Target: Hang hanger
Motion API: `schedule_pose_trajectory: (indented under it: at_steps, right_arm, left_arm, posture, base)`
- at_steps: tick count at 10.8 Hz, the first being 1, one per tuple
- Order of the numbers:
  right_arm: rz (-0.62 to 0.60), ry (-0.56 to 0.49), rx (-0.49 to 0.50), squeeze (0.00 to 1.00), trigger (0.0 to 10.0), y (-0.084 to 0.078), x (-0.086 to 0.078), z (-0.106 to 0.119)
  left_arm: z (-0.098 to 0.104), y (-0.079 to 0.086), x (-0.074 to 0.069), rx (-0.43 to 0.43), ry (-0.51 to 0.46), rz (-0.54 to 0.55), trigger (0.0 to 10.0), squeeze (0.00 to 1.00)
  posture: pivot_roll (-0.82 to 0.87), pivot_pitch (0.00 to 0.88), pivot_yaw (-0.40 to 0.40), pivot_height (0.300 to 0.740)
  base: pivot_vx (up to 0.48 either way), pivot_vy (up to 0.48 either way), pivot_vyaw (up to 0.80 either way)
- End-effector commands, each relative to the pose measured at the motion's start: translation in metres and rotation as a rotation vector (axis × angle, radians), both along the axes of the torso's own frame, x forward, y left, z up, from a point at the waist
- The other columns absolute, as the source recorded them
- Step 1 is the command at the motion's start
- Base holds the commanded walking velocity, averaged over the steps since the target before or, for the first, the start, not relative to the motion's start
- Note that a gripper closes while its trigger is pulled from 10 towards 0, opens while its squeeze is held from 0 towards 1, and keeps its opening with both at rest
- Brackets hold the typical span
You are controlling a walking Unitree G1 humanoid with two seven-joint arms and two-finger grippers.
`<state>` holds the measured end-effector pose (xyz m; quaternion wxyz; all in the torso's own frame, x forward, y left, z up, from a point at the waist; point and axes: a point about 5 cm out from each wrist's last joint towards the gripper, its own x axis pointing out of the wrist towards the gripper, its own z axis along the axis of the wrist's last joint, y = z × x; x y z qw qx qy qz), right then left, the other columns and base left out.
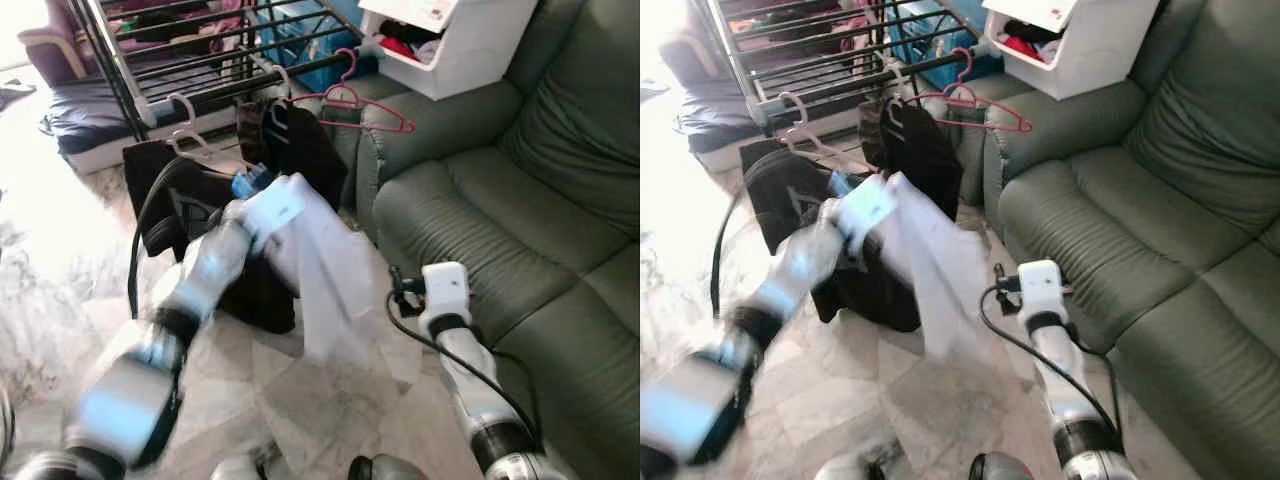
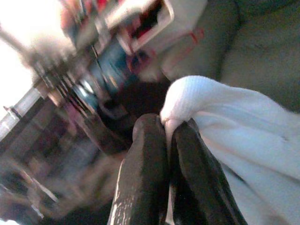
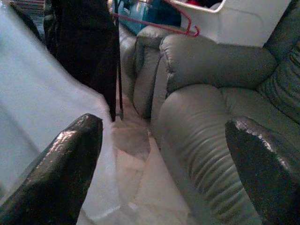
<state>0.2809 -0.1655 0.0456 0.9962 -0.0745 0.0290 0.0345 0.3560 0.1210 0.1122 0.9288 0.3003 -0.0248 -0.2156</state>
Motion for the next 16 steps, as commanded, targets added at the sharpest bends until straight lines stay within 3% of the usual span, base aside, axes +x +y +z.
schedule_pose_trajectory:
  at_steps: [1, 3, 6, 7, 8, 9, 10, 11, 12, 16]
  right_arm:
    - [-0.02, -0.03, 0.045, 0.0, 10.0, -0.005, -0.003, 0.007]
    - [-0.039, 0.012, 0.04, 0.0, 10.0, -0.011, -0.013, 0.002]
    - [-0.047, 0.044, 0.035, 0.0, 10.0, -0.014, -0.012, 0.007]
    - [-0.067, 0.043, -0.011, 0.0, 10.0, -0.016, -0.013, 0.007]
    - [-0.083, 0.002, -0.083, 0.0, 10.0, -0.017, -0.012, 0.009]
    - [-0.038, -0.067, -0.122, 0.0, 10.0, -0.011, -0.01, 0.018]
    - [-0.042, -0.037, -0.094, 0.0, 10.0, -0.012, -0.008, 0.02]
    - [-0.109, -0.009, -0.034, 0.0, 10.0, -0.023, -0.01, 0.018]
    - [-0.094, -0.01, -0.011, 0.0, 10.0, -0.023, -0.012, 0.016]
    - [-0.032, -0.016, -0.006, 0.0, 10.0, -0.013, -0.002, 0.022]
  left_arm:
    - [-0.013, 0.01, -0.011, -0.059, 0.057, 0.013, 10.0, 0.0]
    - [-0.041, 0.01, -0.044, -0.124, 0.151, -0.002, 10.0, 0.0]
    - [-0.03, 0.0, -0.06, -0.119, 0.095, -0.048, 10.0, 0.0]
    - [-0.04, 0.001, -0.07, -0.101, 0.153, -0.072, 10.0, 0.0]
    - [-0.055, -0.004, -0.089, -0.115, 0.278, -0.176, 10.0, 0.0]
    - [-0.06, -0.005, -0.096, -0.099, 0.313, -0.199, 10.0, 0.0]
    - [-0.059, -0.005, -0.098, -0.132, 0.314, -0.184, 10.0, 0.0]
    - [-0.055, -0.004, -0.098, -0.219, 0.317, -0.126, 10.0, 0.0]
    - [-0.049, -0.006, -0.097, -0.281, 0.318, -0.115, 10.0, 0.0]
    - [-0.041, -0.013, -0.096, -0.356, 0.318, -0.115, 10.0, 0.0]
  posture:
    - [-0.04, 0.0, 0.018, 0.74]
    - [-0.04, 0.0, 0.003, 0.74]
    - [-0.03, 0.0, -0.011, 0.74]
    - [-0.03, 0.0, -0.011, 0.74]
    - [-0.04, 0.0, -0.008, 0.74]
    - [-0.04, 0.0, -0.003, 0.74]
    - [-0.04, 0.0, -0.003, 0.74]
    - [-0.04, 0.0, -0.008, 0.74]
    - [-0.04, 0.0, -0.015, 0.74]
    - [-0.03, 0.0, -0.027, 0.74]
  base:
    - [0.0, 0.0, 0.0]
    - [0.0, 0.0, 0.0]
    - [0.0, 0.0, 0.0]
    - [0.0, 0.0, 0.0]
    - [0.0, 0.0, 0.0]
    - [0.0, 0.0, 0.0]
    - [0.0, 0.0, 0.0]
    - [0.0, 0.0, 0.0]
    - [0.0, 0.0, 0.0]
    - [0.139, 0.0, -0.6]
